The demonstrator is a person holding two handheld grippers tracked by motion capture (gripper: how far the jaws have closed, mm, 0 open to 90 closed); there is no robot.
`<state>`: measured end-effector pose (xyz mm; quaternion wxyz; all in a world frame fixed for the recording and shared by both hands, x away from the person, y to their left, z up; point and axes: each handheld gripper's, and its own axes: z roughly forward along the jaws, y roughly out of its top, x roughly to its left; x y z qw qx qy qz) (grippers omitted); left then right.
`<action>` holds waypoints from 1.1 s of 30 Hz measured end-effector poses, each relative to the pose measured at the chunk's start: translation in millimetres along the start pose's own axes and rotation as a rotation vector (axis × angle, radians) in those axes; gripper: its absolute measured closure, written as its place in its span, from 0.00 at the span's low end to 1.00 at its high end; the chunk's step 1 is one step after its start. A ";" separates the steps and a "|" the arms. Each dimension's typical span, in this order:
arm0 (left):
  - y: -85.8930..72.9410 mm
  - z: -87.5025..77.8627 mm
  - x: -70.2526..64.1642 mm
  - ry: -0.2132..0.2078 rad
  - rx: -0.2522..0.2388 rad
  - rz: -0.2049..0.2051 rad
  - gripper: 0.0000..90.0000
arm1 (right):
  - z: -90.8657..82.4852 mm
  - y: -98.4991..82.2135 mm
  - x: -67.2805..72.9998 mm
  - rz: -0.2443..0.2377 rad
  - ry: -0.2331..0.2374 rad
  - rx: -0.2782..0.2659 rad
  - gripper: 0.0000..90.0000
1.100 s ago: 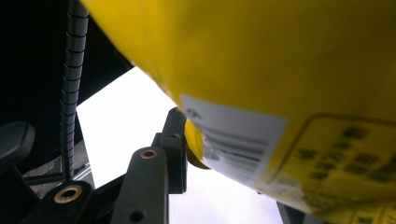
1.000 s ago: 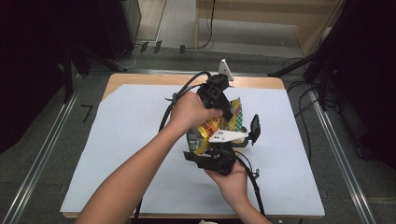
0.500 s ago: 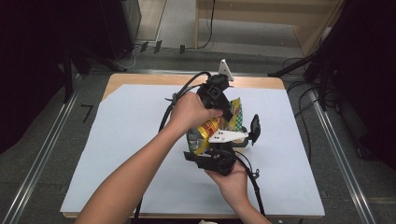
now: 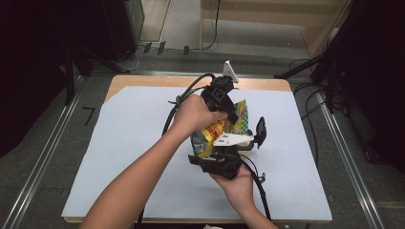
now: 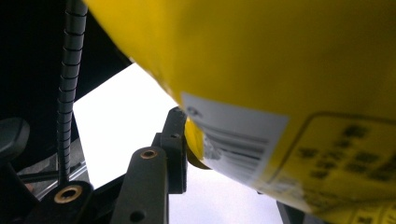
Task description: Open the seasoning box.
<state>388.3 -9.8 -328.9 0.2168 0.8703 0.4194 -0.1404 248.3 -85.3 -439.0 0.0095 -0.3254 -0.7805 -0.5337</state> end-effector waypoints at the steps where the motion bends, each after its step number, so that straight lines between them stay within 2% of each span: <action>1: -0.7 -0.3 0.5 -0.001 -0.001 0.001 0.88 | 0.1 -0.1 0.3 -0.001 0.003 0.000 0.73; 8: -5.1 -0.7 6.3 -0.026 -0.022 -0.022 0.88 | 1.1 -0.9 1.4 -0.020 -0.006 0.014 0.72; 33: 0.0 1.9 0.3 -0.005 -0.021 -0.008 0.89 | -1.3 -0.7 -1.2 -0.012 -0.021 0.004 0.72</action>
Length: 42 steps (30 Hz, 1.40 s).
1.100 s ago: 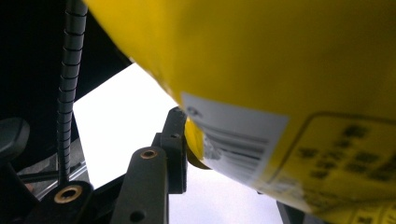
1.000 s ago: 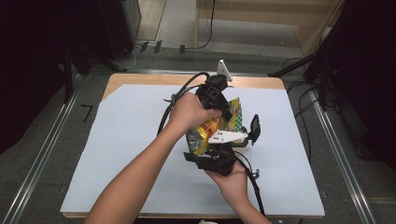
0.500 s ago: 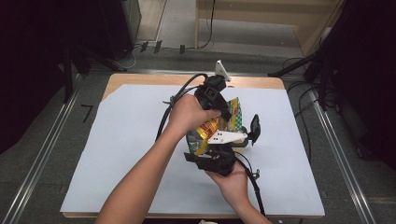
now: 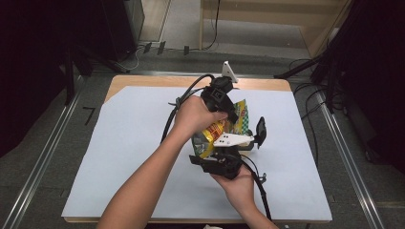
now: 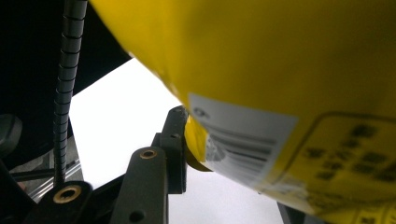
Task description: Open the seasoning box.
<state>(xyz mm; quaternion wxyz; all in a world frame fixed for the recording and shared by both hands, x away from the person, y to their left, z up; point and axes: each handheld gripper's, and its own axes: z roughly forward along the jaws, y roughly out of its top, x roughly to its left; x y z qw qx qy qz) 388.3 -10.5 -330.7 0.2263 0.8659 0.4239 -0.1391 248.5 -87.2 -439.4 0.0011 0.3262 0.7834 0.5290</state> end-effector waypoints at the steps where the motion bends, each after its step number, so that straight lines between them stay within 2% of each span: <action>1: 0.1 0.0 -0.2 0.000 0.001 0.001 0.89 | -0.1 0.1 -0.2 0.000 -0.001 0.000 0.72; 16: 5.1 0.2 -8.7 0.050 0.028 0.015 0.89 | -1.4 1.9 0.3 0.005 0.007 -0.008 0.72; 22: 6.1 -0.3 -14.7 0.077 0.033 0.033 0.89 | -1.9 2.6 1.4 0.008 0.009 -0.016 0.72; 26: 6.6 0.6 -15.8 0.084 0.044 0.037 0.89 | -1.8 2.3 1.5 0.012 0.015 -0.019 0.73; 42: 6.9 1.9 -17.7 0.092 0.038 0.048 0.89 | -1.8 1.1 0.3 0.016 0.008 -0.022 0.73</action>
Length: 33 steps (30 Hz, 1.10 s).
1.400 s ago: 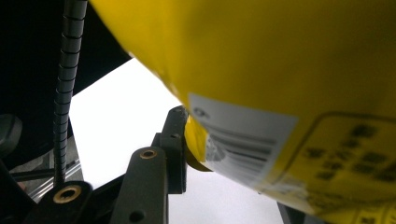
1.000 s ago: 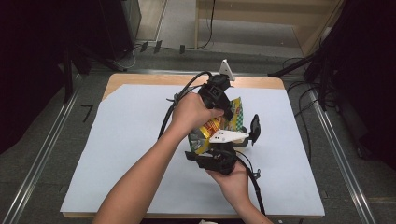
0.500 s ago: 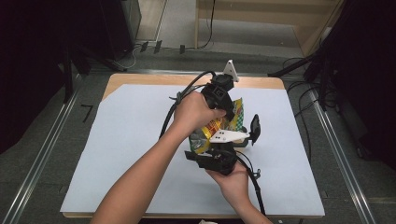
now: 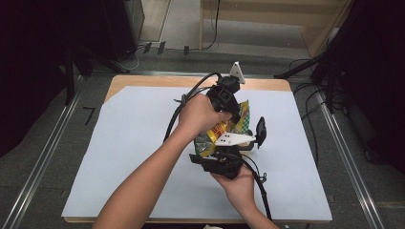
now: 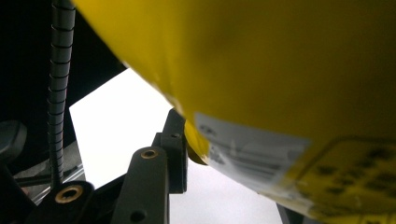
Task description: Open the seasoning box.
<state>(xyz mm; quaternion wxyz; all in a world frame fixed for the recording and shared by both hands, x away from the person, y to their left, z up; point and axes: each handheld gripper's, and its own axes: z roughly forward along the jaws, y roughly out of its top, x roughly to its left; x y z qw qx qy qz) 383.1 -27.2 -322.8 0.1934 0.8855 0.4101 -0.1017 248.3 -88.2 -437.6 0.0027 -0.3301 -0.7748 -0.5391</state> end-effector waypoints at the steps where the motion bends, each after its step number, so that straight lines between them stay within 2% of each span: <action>1: -0.2 0.1 -0.2 0.001 0.000 0.001 0.89 | 0.3 -0.3 0.2 0.002 -0.001 -0.002 0.73; 33: -1.5 0.2 -0.7 0.002 -0.007 0.003 0.89 | 0.9 -1.1 1.0 -0.004 -0.005 0.001 0.73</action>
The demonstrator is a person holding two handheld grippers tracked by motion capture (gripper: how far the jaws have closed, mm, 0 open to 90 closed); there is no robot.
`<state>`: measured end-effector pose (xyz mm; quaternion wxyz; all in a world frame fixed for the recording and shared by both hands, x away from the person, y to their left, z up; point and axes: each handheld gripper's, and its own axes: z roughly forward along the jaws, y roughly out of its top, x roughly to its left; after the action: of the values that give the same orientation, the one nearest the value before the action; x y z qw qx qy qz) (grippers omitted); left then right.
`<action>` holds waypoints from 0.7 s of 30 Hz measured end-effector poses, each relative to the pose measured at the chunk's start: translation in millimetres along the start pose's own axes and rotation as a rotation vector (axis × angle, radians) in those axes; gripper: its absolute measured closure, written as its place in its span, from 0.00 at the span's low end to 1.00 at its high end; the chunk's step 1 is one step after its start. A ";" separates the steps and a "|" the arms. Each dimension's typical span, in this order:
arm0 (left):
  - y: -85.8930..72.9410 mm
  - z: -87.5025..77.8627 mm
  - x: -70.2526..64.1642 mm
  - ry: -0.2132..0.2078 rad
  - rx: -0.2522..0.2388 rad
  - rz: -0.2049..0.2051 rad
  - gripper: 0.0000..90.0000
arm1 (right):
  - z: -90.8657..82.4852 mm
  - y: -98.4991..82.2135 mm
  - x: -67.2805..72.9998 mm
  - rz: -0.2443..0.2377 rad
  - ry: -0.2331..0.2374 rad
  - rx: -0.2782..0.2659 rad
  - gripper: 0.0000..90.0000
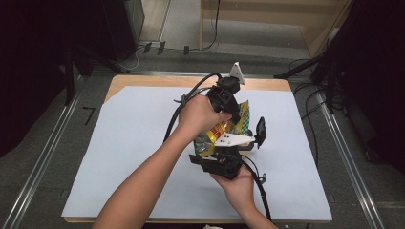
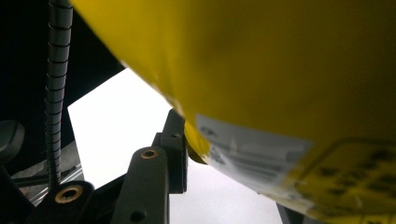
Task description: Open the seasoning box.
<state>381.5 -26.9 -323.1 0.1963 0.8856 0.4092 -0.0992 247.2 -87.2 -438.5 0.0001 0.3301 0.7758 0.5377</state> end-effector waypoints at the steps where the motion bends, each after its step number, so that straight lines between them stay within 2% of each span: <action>1: 0.0 0.0 -0.1 0.001 0.000 0.000 0.89 | 0.1 -0.1 0.0 0.000 0.000 0.000 0.73; 21: 1.0 1.3 1.4 -0.017 0.008 -0.011 0.89 | 0.1 -0.5 -0.2 0.000 -0.004 -0.004 0.73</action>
<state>383.2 -27.0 -324.5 0.1958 0.8833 0.4118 -0.1093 247.2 -87.3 -439.1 0.0022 0.3311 0.7749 0.5385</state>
